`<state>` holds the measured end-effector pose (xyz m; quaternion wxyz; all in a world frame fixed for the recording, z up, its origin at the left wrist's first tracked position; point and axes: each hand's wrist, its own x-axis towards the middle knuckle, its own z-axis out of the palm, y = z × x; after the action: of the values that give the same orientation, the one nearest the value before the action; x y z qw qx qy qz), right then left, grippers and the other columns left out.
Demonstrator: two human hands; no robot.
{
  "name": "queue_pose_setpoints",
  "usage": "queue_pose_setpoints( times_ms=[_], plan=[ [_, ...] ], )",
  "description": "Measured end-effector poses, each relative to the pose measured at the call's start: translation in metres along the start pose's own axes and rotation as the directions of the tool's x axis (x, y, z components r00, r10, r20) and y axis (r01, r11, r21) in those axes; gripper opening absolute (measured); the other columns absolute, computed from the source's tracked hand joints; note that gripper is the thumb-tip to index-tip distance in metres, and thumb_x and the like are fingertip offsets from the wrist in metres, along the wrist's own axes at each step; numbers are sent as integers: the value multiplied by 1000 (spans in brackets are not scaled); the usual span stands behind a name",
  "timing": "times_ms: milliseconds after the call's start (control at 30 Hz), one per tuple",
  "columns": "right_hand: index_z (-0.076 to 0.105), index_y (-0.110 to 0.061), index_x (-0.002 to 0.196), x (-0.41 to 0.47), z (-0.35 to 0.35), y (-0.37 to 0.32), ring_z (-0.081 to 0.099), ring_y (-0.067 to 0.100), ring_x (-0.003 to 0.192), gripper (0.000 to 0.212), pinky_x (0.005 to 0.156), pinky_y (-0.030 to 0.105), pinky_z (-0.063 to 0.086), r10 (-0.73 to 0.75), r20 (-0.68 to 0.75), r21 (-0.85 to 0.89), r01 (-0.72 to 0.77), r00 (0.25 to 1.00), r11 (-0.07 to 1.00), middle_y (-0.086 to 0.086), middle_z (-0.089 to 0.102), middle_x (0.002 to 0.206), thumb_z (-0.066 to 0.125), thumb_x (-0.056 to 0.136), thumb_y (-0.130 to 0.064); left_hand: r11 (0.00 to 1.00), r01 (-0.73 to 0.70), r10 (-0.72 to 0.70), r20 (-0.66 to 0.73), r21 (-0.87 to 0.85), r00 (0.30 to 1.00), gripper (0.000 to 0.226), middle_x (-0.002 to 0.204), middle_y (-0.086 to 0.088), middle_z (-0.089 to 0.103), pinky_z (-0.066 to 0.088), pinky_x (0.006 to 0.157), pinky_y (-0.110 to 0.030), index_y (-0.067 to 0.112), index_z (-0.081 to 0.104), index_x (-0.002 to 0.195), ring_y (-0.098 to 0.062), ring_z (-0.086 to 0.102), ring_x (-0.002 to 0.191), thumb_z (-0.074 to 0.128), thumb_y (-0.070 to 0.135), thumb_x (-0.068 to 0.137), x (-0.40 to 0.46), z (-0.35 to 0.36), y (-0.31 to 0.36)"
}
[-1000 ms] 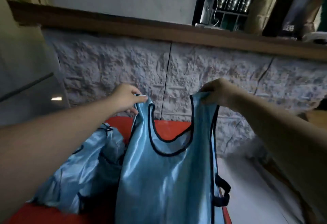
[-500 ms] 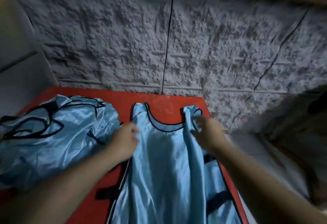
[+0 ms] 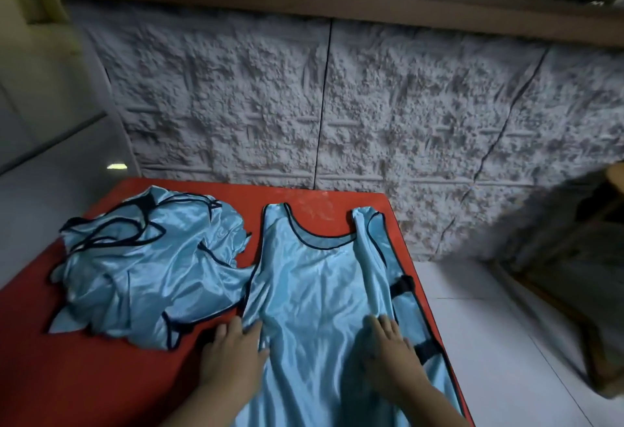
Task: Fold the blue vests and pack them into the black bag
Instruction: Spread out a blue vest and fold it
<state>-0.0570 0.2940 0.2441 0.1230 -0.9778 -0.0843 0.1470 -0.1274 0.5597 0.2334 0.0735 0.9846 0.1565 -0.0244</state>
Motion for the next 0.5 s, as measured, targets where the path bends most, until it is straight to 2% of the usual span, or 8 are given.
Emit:
queue_pose_setpoints(
  times_ms=[100, 167, 200, 233, 267, 333, 433, 500],
  plan=[
    [24, -23, 157, 4, -4, -8, 14, 21, 154, 68, 124, 47, 13, 14, -48, -49, -17, 999, 999, -1, 24, 162, 49, 94, -35, 997, -5, 13, -105, 76, 994, 46, 114, -3, 56, 46, 85, -43, 23, 67, 114, -26, 53, 109, 76, 42, 73, 8, -5, 12],
    [18, -22, 161, 7, -6, -16, 3, 22, 157, 68, 126, 44, 3, -38, -75, 15, 39, 996, 999, 1, 12, 169, 47, 100, -34, 991, -136, 137, -154, 18, 979, 51, 127, -5, 55, 45, 96, -47, 27, 66, 121, -29, 52, 119, 71, 41, 72, 12, -3, 25],
    [17, -23, 161, 6, -5, -19, 1, 22, 157, 68, 126, 41, 4, -81, -55, 62, 84, 995, 995, 0, 10, 169, 47, 102, -35, 978, -205, 201, -115, -23, 973, 59, 148, -5, 43, 34, 111, -50, 35, 55, 138, -31, 40, 137, 62, 46, 81, 14, 2, 30],
    [17, -24, 160, 5, -1, -19, 2, 23, 157, 68, 125, 39, 6, -132, -24, 78, 133, 991, 988, -2, 10, 169, 48, 102, -37, 967, -248, 247, -22, -64, 969, 67, 165, -1, 16, 15, 122, -53, 45, 31, 153, -32, 15, 153, 51, 54, 90, 16, 8, 33],
    [16, -26, 160, 2, 4, -18, 1, 22, 156, 68, 125, 40, 8, -163, 7, 51, 162, 987, 985, -4, 10, 168, 47, 102, -43, 961, -263, 271, 104, -85, 957, 72, 167, 6, -12, -3, 124, -55, 51, 7, 157, -31, -11, 156, 40, 63, 94, 18, 10, 34],
    [7, -32, 161, 0, 13, -10, -7, 19, 156, 74, 125, 45, 2, -122, 42, -21, 123, 992, 992, -6, 0, 169, 40, 100, -59, 953, -299, 304, 221, -54, 927, 78, 160, 9, -32, -17, 119, -59, 54, -17, 152, -30, -34, 148, 23, 78, 90, 19, 15, 32],
    [3, -31, 161, 3, 14, 9, -12, 18, 156, 78, 124, 53, 0, 70, 9, 30, -70, 997, 997, -8, -8, 170, 35, 98, -65, 953, -294, 304, 242, -78, 921, 83, 163, 9, -28, -18, 119, -59, 53, -15, 153, -30, -31, 150, 15, 88, 84, 11, 14, 37],
    [11, -27, 161, 1, 8, 18, -2, 18, 157, 77, 124, 50, 9, 107, -46, 35, -105, 993, 994, -4, 1, 170, 43, 98, -59, 944, -269, 300, 160, -193, 940, 78, 170, 5, -4, -8, 123, -55, 50, 4, 157, -28, -11, 156, 28, 79, 89, 6, 7, 45]
  ],
)
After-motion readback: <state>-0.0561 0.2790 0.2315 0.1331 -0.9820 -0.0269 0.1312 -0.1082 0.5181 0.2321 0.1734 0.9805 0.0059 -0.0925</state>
